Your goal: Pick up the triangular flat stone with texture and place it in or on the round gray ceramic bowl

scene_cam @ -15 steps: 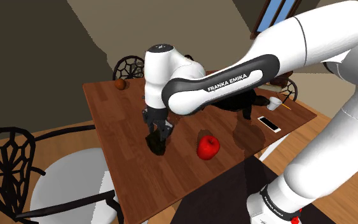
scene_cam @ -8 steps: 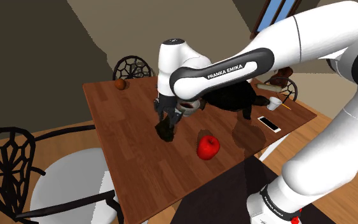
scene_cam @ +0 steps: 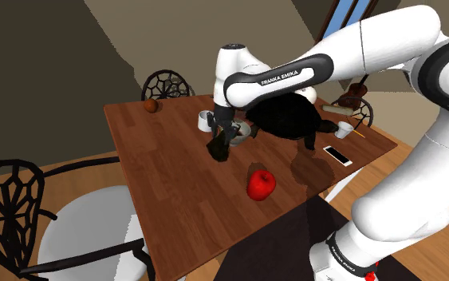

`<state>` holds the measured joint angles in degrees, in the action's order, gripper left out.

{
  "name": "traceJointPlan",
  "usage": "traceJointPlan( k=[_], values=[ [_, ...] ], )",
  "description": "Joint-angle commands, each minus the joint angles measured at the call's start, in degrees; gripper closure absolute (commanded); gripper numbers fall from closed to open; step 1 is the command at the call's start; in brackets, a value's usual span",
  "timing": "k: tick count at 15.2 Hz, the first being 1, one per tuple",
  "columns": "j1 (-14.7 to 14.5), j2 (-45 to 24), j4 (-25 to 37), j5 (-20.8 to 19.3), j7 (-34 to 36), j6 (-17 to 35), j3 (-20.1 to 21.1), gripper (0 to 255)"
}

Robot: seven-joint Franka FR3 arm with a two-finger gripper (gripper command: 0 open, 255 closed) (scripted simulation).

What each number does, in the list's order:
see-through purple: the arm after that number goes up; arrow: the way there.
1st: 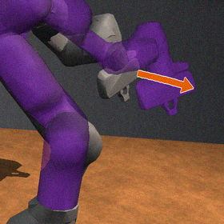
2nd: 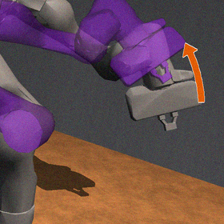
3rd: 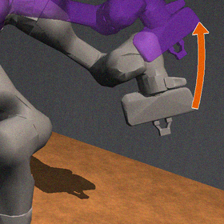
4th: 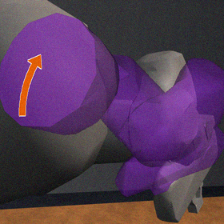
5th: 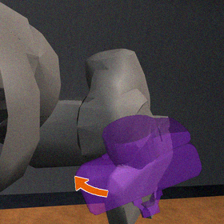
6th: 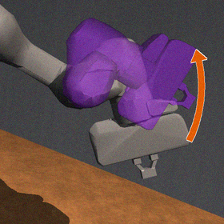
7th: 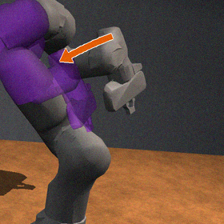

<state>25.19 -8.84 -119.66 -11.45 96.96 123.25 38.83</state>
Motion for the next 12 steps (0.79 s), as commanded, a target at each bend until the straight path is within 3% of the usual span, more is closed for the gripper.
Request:
traceJointPlan(
  k=[1,12],
  values=[
    [1.14,-1.32,1.92,-0.85,-2.11,-0.65,-1.15,255],
    [5.93,-11.57,15.45,-5.91,-12.24,-4.31,-7.2,255]
  ],
)
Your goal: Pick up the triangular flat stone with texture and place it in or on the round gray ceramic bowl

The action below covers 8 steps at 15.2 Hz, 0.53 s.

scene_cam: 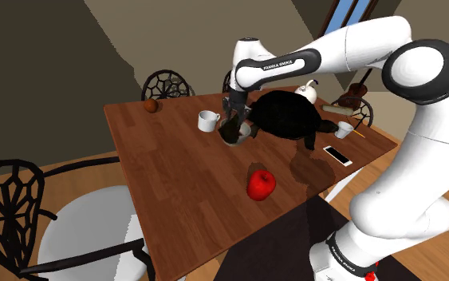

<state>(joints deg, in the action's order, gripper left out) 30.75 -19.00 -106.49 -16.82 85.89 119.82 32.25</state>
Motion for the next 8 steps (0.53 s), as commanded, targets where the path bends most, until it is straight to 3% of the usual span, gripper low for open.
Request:
traceJointPlan(
  k=[1,8],
  values=[
    [0.64,-2.58,3.97,-0.96,-2.05,-1.4,-1.12,255],
    [0.71,-5.13,4.47,-2.37,-2.27,0.42,-2.14,255]
  ],
)
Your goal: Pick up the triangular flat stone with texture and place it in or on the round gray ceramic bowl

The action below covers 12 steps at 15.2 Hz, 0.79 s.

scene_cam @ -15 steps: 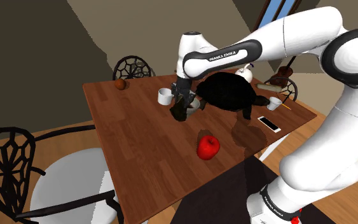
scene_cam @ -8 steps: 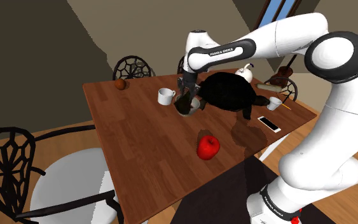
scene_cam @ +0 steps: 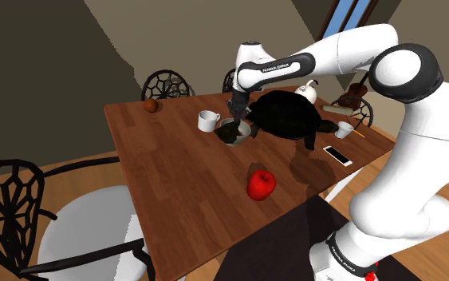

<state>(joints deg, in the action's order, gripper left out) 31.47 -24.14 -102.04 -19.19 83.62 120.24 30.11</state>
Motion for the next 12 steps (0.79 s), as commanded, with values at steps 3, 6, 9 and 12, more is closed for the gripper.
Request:
traceJointPlan(
  k=[3,6,9,12],
  values=[
    [9.27,-4.95,5.72,12.65,-18.18,-3.05,4.14,0],
    [12.58,-9.48,9.15,16.15,-24.45,-5.19,6.08,0],
    [12.23,-10.24,7.88,15.75,-24.21,-3.2,5.88,0],
    [11.88,-10.94,6.88,15.41,-24.0,-1.52,5.65,0]
  ],
)
